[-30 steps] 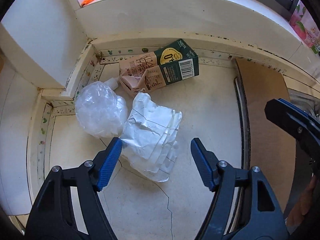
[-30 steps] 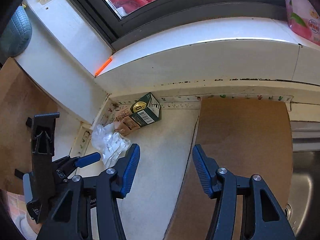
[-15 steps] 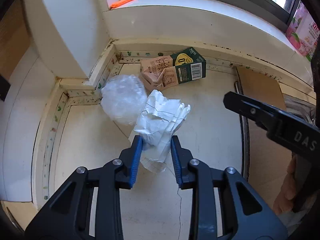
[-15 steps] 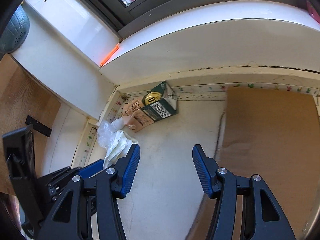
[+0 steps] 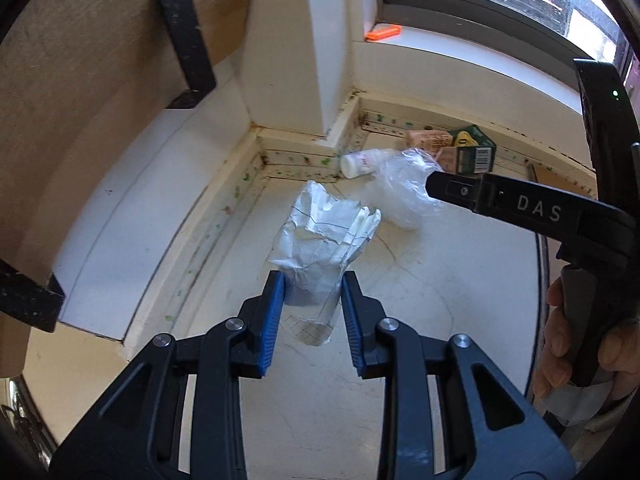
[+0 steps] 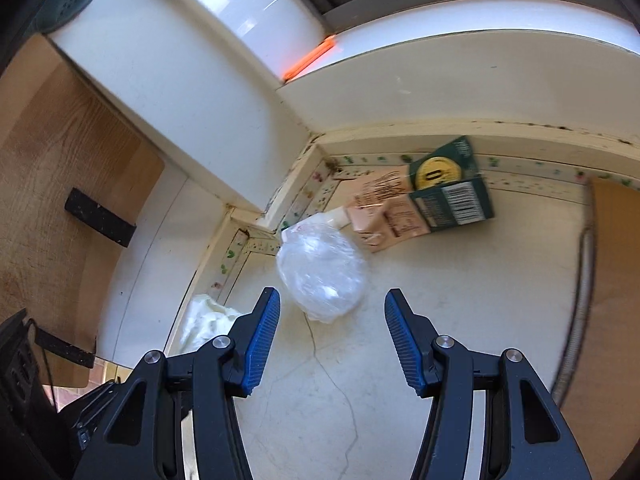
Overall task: Collect trash
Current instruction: 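Grasp the clear plastic bag with the right gripper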
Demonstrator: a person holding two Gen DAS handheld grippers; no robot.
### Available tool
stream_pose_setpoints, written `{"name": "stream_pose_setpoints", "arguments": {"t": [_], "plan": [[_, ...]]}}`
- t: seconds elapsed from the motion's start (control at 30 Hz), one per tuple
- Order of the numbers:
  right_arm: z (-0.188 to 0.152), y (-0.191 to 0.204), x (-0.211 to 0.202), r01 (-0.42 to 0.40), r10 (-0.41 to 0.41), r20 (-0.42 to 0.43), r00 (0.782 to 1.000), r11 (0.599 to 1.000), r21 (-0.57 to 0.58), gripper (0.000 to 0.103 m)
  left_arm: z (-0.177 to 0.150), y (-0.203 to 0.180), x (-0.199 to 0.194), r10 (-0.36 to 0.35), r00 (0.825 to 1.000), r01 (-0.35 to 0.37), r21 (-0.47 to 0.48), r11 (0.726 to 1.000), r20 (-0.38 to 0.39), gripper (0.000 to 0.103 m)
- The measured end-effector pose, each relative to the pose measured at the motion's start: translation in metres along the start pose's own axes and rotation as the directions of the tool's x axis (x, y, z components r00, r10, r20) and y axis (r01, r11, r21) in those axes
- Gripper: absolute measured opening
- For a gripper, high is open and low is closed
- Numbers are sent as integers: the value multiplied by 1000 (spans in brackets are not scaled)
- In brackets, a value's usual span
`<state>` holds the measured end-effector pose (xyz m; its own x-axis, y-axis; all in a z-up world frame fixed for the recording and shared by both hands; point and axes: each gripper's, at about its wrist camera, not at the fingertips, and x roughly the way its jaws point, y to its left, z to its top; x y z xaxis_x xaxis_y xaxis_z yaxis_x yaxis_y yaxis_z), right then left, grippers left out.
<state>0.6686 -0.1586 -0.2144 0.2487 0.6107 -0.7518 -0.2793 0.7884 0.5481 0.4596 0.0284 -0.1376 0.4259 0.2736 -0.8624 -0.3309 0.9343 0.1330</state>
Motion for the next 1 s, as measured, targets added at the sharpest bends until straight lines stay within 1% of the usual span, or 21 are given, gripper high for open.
{"name": "stream_pose_setpoints", "arguments": {"t": [0.1,0.23,0.4,0.43,0.47,0.5,0.53,0.57,0.6,0.8,1.0], "plan": [[0,8,15,21,-21,-10,1000,1000,-19,56,2,10,3,42,999,-41,-22,999,10,26],[4,8,35,52,-52,-18,998,999,-13,56,6,13,7,50,999,-50,-30,998,20,26],[4,2,50,7,-7,-28,1000,1000,3,56,6,12,6,44,998,-43,-23,999,35,26],[3,2,51,-1,1,-23,1000,1000,-4,53,5,11,5,44,998,-43,-20,999,39,26],[2,2,50,-13,13,-17,1000,1000,-12,35,3,11,4,43,998,-42,-17,999,42,26],[1,2,49,-32,32,-17,999,999,-17,30,2,10,3,41,998,-41,-15,999,44,26],[1,3,48,-30,29,-15,999,999,-20,28,1,9,1,40,998,-39,-13,999,45,26],[-2,5,45,-28,28,-13,1000,999,-30,25,0,8,0,38,998,-37,-10,999,46,26],[-5,7,41,-25,25,-9,1000,999,-45,23,-2,7,-3,35,998,-34,-8,999,46,26],[-34,18,9,-8,8,-2,1000,997,-72,21,-23,0,-25,9,999,-10,19,1000,43,26],[-86,25,-47,24,-23,17,1000,998,-61,21,-62,2,-63,-60,997,59,46,997,38,26]]}}
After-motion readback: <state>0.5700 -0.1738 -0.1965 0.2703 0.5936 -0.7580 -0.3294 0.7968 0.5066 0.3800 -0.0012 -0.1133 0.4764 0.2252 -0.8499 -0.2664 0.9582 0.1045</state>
